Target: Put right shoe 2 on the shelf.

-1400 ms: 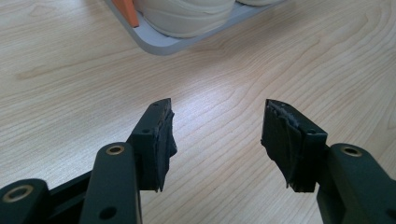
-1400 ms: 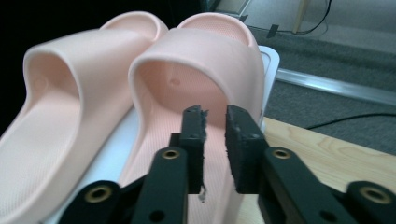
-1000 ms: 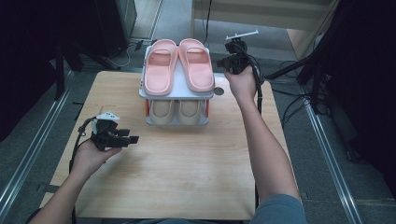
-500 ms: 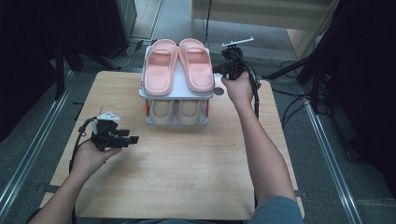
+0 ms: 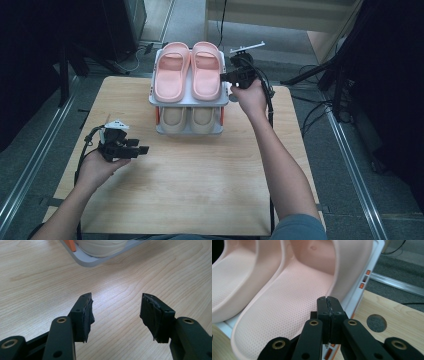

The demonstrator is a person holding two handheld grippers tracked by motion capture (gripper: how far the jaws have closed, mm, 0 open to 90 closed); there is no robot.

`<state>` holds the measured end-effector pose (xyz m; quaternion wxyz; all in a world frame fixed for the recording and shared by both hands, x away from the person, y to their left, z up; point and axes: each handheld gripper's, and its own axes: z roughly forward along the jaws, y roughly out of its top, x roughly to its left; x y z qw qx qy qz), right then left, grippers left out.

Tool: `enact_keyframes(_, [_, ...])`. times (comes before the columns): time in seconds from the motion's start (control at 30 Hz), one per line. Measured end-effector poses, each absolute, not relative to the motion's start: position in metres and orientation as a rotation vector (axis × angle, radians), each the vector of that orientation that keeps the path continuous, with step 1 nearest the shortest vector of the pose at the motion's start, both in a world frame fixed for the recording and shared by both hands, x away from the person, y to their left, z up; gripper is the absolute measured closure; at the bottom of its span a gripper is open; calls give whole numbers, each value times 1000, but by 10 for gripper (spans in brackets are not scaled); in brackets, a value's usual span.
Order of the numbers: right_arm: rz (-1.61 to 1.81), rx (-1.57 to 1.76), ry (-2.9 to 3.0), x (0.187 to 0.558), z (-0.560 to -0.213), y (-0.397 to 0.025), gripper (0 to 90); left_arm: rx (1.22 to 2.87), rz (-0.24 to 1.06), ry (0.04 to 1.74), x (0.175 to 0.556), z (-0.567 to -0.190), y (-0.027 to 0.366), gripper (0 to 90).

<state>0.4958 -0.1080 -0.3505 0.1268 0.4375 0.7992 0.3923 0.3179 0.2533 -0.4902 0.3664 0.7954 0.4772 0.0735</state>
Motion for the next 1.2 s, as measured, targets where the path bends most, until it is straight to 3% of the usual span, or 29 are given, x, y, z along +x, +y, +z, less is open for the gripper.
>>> enact_keyframes(0.63, [1232, 1254, 2318, 479, -355, -110, 882, 2047, 185, 1211, 324, -490, 248, 433])
enact_keyframes(1.2, [1321, 1185, 2324, 430, -357, -136, 856, 2045, 172, 1199, 334, -489, 244, 433])
